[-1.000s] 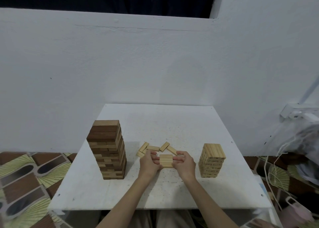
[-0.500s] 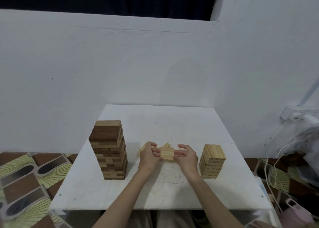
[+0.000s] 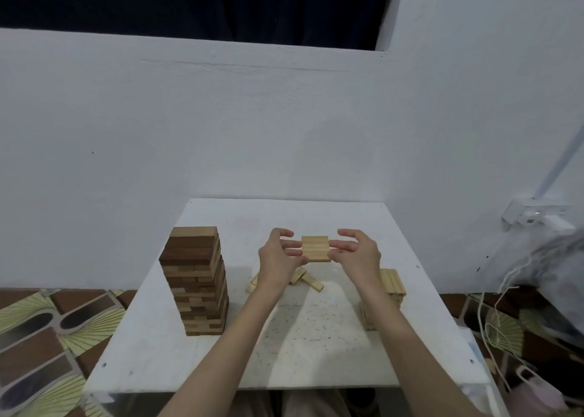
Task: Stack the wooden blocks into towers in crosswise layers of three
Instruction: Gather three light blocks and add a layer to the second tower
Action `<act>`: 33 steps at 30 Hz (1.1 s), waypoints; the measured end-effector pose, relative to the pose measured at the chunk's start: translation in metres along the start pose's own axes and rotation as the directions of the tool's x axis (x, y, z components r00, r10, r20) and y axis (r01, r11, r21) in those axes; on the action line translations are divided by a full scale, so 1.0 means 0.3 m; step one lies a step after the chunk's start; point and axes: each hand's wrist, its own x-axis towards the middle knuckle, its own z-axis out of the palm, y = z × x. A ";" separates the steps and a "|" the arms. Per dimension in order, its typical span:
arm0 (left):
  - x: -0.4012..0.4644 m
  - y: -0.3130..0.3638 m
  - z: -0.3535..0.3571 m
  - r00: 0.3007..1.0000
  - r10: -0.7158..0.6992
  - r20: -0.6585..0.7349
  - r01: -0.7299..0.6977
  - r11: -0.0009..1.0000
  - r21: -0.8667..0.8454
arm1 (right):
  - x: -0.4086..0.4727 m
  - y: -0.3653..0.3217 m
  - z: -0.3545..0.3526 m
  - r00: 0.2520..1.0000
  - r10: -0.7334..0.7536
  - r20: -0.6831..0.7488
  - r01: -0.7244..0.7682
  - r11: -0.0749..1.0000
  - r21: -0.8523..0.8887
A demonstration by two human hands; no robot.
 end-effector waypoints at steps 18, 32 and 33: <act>-0.133 0.121 0.273 0.988 0.032 0.149 -0.020 0.997 -0.075 | -0.028 -0.004 -0.371 0.995 0.072 -0.064 -0.077 0.994 -0.084; -0.156 0.077 0.330 0.979 -0.063 0.192 0.057 0.998 0.038 | -0.041 0.052 -0.406 0.985 0.170 -0.039 -0.174 0.978 -0.112; -0.155 0.076 0.331 0.979 -0.065 0.192 0.057 0.997 0.043 | -0.040 0.054 -0.404 0.985 0.171 -0.039 -0.174 0.978 -0.111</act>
